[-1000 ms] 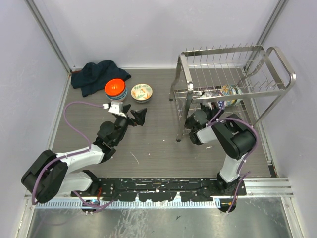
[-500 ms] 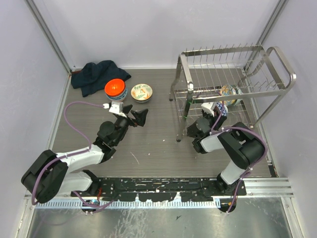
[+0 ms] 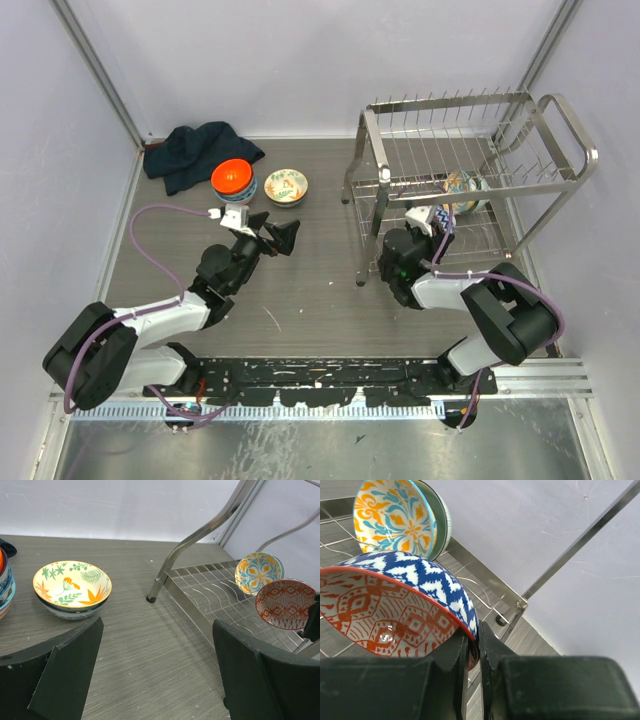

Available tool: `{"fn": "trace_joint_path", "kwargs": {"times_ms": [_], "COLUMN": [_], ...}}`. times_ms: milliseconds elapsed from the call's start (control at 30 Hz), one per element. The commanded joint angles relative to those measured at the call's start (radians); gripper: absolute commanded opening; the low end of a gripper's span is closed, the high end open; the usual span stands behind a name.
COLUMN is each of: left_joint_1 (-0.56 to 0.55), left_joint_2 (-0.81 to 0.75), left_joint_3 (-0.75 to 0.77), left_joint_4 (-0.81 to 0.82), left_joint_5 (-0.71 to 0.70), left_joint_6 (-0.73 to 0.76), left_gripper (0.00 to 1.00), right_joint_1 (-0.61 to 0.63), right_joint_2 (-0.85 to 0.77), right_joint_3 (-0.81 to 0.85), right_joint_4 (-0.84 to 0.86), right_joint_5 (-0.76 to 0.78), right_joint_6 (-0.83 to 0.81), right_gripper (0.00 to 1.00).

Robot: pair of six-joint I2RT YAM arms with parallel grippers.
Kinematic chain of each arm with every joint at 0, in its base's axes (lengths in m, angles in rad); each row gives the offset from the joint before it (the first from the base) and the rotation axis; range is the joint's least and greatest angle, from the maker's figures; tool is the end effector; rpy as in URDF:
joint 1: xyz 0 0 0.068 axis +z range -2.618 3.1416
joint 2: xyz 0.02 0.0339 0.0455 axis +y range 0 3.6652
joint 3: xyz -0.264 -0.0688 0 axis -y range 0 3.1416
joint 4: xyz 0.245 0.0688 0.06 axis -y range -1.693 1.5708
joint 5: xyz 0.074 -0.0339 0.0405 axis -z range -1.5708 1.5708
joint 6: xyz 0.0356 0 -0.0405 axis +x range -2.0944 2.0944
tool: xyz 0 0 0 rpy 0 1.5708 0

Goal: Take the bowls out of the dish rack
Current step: Place the bowl at the center of the board.

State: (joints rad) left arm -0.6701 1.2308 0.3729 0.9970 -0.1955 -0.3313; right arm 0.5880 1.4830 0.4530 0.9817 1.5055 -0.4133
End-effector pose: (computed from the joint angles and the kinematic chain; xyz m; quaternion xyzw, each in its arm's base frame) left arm 0.1967 -0.1470 0.2314 0.0375 0.6562 -0.3043 0.6895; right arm 0.2283 0.1095 0.1936 0.1601 0.6899 -0.4491 0.5447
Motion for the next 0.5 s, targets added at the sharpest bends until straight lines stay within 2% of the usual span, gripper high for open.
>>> {"fn": "trace_joint_path", "kwargs": {"times_ms": [0,300,467], "left_joint_1": [0.003,0.003,0.004], "left_joint_2": [-0.017,-0.012,0.002], "left_joint_3": [0.033,0.035,0.040], "left_joint_4": [0.017,0.018,0.020], "left_joint_5": [0.002,0.002,0.006], "left_joint_6": [-0.005,-0.005,-0.009], "left_gripper": [0.98,0.98,0.98], "right_joint_1": [0.002,0.002,0.003], "right_joint_2": [-0.054,-0.080,-0.137], "right_joint_3": [0.069,0.049,0.041], "right_joint_4": [-0.107,-0.112,-0.244], "right_joint_5": [-0.005,0.001,-0.002], "right_joint_6": [0.279,0.287,0.377], "right_gripper": [0.00,0.00,0.00]}}
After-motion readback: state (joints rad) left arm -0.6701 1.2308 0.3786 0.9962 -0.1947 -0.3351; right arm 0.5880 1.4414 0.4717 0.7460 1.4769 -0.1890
